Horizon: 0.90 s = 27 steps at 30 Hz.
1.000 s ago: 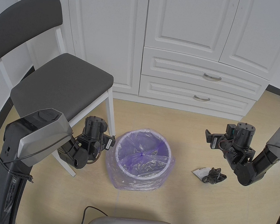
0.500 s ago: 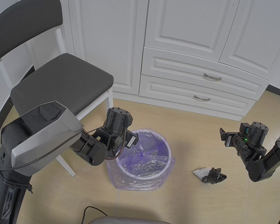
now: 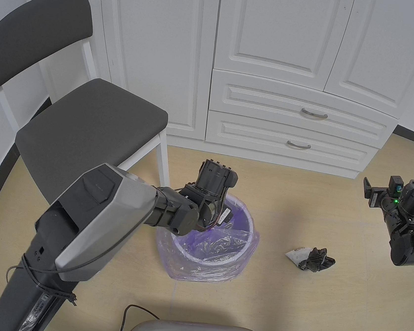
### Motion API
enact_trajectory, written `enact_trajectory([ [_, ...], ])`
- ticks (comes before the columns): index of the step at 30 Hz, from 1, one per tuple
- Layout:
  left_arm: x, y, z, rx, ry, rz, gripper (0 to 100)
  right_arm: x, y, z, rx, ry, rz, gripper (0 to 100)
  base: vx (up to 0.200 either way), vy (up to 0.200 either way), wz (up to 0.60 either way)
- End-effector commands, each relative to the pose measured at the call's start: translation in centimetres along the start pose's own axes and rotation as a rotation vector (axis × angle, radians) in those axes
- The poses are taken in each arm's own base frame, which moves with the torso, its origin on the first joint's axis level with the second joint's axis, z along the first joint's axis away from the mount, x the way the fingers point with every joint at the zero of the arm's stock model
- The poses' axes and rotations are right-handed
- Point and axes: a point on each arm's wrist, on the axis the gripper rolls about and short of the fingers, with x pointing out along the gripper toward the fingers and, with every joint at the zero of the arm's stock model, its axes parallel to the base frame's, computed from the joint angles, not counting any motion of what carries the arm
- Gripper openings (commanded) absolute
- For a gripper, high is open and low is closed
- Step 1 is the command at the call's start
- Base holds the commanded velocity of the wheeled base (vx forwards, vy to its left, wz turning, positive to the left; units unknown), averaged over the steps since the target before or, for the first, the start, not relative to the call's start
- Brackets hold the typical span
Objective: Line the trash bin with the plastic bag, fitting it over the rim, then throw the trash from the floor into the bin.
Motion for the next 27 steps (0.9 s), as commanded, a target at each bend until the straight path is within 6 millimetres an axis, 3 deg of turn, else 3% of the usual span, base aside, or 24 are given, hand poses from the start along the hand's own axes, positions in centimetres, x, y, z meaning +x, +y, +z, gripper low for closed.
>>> enact_trajectory([
  [1, 2.8, -2.1, -2.3, 0.007, 0.059, -0.018, 100, -0.5, -2.1, 0.1, -0.007, -0.01, -0.015, 100, 0.0, 0.0, 0.0],
  [6, 3.9, -1.9, -3.8, 0.004, 0.097, -0.011, 100, -0.4, -1.9, 0.0, -0.007, -0.009, 0.0, 100, 0.0, 0.0, 0.0],
  [14, 4.6, -3.5, -5.4, -0.043, 0.122, -0.027, 100, -0.2, -1.7, -0.3, -0.006, -0.002, 0.003, 100, 0.0, 0.0, 0.0],
  [19, 3.5, -5.3, -4.6, -0.088, 0.108, -0.056, 100, -0.2, -1.7, -0.3, -0.008, -0.003, 0.005, 100, 0.0, 0.0, 0.0],
  [23, 1.5, -6.9, -3.8, -0.107, 0.105, -0.088, 100, -0.3, -1.6, -0.4, -0.006, 0.0, 0.006, 100, 0.0, 0.0, 0.0],
  [27, 0.3, -7.6, -4.4, -0.091, 0.14, -0.106, 100, -0.3, -1.8, -0.3, -0.006, -0.003, 0.002, 100, 0.0, 0.0, 0.0],
])
